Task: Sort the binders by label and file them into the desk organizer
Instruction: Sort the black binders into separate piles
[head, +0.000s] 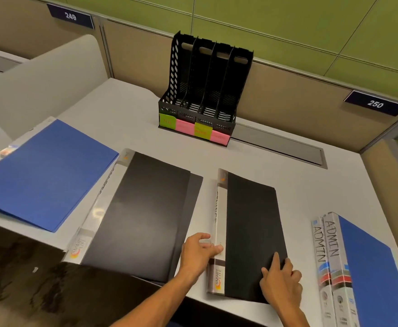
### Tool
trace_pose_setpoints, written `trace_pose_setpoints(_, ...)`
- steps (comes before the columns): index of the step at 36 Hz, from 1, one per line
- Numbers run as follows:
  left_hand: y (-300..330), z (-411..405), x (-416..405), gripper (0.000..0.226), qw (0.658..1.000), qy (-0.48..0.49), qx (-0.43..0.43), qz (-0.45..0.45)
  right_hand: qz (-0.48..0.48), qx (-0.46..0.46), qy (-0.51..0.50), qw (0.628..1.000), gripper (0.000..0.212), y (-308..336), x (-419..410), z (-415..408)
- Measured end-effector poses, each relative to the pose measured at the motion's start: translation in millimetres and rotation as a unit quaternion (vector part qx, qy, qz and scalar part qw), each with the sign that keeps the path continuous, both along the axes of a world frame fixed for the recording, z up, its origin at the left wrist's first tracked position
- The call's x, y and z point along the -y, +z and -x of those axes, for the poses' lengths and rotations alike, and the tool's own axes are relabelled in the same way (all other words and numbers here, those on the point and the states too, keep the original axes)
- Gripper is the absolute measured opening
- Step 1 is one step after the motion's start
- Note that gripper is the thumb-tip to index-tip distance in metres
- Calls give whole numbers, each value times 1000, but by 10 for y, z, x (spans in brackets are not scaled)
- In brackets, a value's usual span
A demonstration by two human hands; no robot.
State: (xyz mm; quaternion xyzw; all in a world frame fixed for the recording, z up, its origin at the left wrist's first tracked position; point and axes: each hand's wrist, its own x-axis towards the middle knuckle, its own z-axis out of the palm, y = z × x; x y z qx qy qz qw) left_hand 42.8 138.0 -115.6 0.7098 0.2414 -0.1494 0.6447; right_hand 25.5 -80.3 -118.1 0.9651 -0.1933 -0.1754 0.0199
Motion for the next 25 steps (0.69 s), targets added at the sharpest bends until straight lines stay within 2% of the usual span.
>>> trace_pose_setpoints(12,-61,-14,-126,30,993,-103,29,-45,-25,-25,-31,999,70,13,-105,30)
trace_pose_setpoints(15,-42,-16,-151,25,987,-135,44,-81,-38,-45,-42,997,69,40,-147,1)
trace_pose_setpoints(20,-8,-16,-205,31,968,-181,78,-157,-97,-66,-23,993,75,90,-297,-65)
trace_pose_setpoints(25,65,-50,-389,37,955,-201,107,-191,-186,0,22,982,77,165,-749,-108)
